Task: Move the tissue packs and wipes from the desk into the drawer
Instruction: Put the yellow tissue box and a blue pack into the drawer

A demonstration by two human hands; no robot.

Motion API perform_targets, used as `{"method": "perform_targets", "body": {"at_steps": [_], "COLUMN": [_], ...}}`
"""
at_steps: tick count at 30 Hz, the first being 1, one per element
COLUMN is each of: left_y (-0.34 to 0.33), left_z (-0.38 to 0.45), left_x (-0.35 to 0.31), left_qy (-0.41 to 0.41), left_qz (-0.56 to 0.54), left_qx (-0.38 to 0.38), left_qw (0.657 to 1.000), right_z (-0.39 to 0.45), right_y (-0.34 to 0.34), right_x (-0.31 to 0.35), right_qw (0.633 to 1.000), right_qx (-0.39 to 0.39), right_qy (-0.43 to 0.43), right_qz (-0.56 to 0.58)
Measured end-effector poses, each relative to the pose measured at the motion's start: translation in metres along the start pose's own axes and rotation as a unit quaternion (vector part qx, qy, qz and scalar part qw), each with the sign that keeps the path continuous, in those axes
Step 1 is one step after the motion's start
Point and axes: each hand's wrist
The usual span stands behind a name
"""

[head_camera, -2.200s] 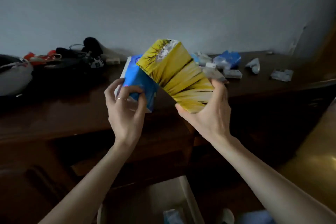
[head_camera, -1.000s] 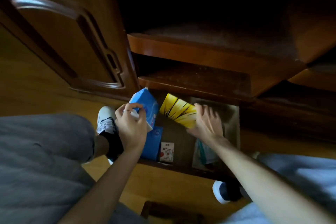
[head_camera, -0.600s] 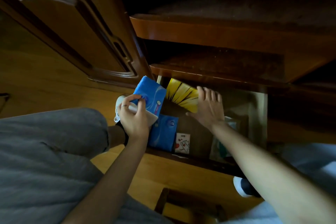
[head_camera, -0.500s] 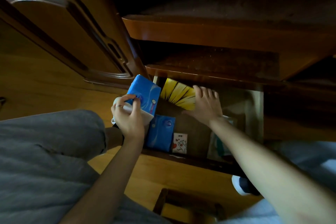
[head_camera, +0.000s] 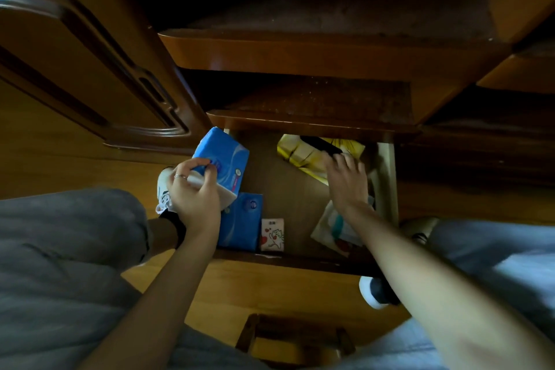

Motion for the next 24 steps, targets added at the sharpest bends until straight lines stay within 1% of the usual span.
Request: {"method": "perform_targets", "body": {"at_steps": [5,9,12,14,19,22,23,24], "left_y": [0.002,0.005,0.003,0.000,-0.014,-0.021,-0.022,-0.023], "left_z": [-0.002,0.001,0.001,0.000,-0.010,-0.017,-0.019,-0.021], "left_x": [0.005,0.014,0.018,0.019,0.015,0.009,0.009,0.009], "left_qy": [-0.021,-0.020,-0.026,-0.026,-0.028,-0.053,-0.059,-0.061], "left_qz": [0.007,0.023,0.039,0.029,0.022,0.022,0.022,0.023], "left_qx": [0.025,0.035,0.043,0.047,0.071,0.082,0.087,0.092], "left_qw": [0.999,0.999,0.998,0.998,0.997,0.995,0.994,0.994], "right_z": [0.015,0.022,0.024,0.021,-0.009,-0.028,-0.034,-0.040], "right_y": [0.001,-0.008,-0.012,-0.013,-0.016,-0.012,-0.012,-0.013], "right_x": [-0.011,-0.029,-0.034,-0.039,-0.058,-0.055,-0.050,-0.044], "right_qw": [0.999,0.998,0.998,0.998,0.999,0.996,0.995,0.996], "right_qx": [0.014,-0.008,-0.014,-0.015,-0.034,-0.068,-0.079,-0.073], "right_qy": [-0.035,-0.068,-0.060,-0.055,-0.025,-0.046,-0.041,-0.017], "right_qz": [0.012,0.002,-0.016,-0.021,-0.018,0.020,0.040,0.053]}}
Point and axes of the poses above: each hand's wrist, its own z-axis towards the middle knuckle, its own y-axis out of the back of the hand, x = y × z, and after that the axes turned 15 degrees about -x, right-handed
